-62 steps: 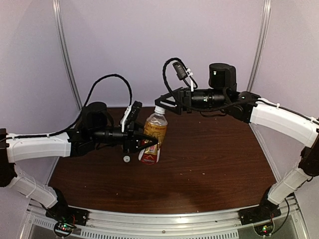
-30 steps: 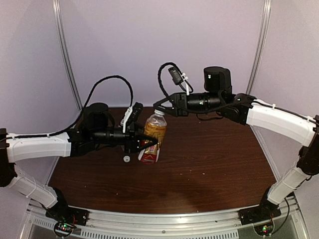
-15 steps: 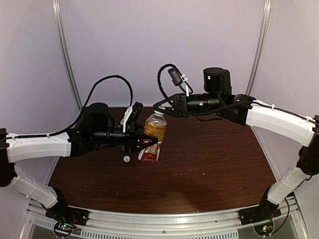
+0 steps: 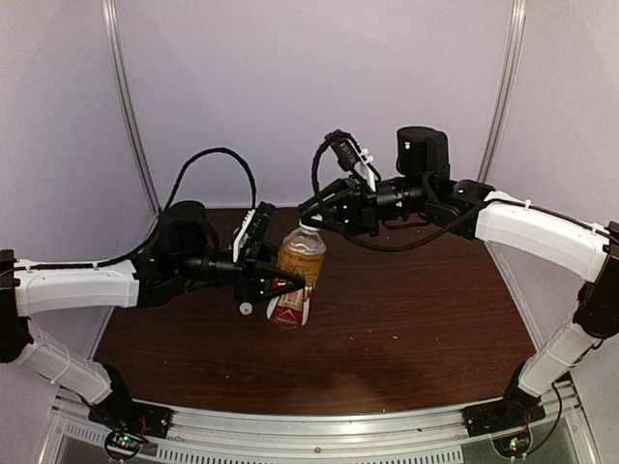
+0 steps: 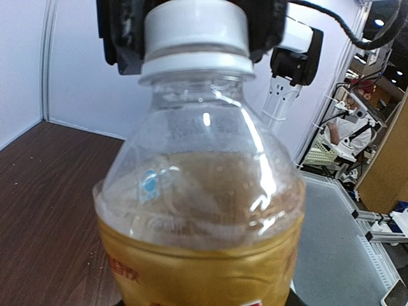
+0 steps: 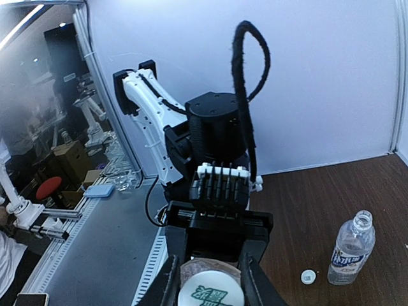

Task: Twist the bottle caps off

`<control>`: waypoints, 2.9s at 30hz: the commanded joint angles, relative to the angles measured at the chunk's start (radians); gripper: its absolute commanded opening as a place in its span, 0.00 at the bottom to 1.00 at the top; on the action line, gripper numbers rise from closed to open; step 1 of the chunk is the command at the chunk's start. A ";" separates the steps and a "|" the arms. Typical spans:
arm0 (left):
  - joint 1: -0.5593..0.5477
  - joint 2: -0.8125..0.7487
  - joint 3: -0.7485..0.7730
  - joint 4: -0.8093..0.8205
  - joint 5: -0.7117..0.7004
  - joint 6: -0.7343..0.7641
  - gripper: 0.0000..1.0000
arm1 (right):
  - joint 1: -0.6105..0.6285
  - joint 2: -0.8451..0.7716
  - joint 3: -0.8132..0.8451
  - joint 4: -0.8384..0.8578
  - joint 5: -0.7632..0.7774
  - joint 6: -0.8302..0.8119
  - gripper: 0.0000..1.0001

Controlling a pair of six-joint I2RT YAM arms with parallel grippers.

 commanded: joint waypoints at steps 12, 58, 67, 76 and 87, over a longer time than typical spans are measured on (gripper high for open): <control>0.002 -0.034 -0.021 0.209 0.108 -0.078 0.33 | 0.003 0.051 0.060 -0.008 -0.136 -0.050 0.42; 0.002 -0.020 0.041 -0.058 -0.211 0.042 0.33 | 0.041 0.003 0.035 -0.079 0.331 0.256 0.32; 0.002 -0.023 0.036 -0.041 -0.177 0.039 0.34 | 0.034 0.003 0.016 -0.063 0.254 0.117 0.25; 0.002 -0.025 -0.004 0.168 0.137 -0.068 0.36 | 0.003 0.056 0.049 -0.112 -0.151 -0.194 0.26; 0.002 -0.024 -0.018 0.223 0.178 -0.097 0.34 | -0.020 0.094 0.063 -0.106 -0.313 -0.208 0.37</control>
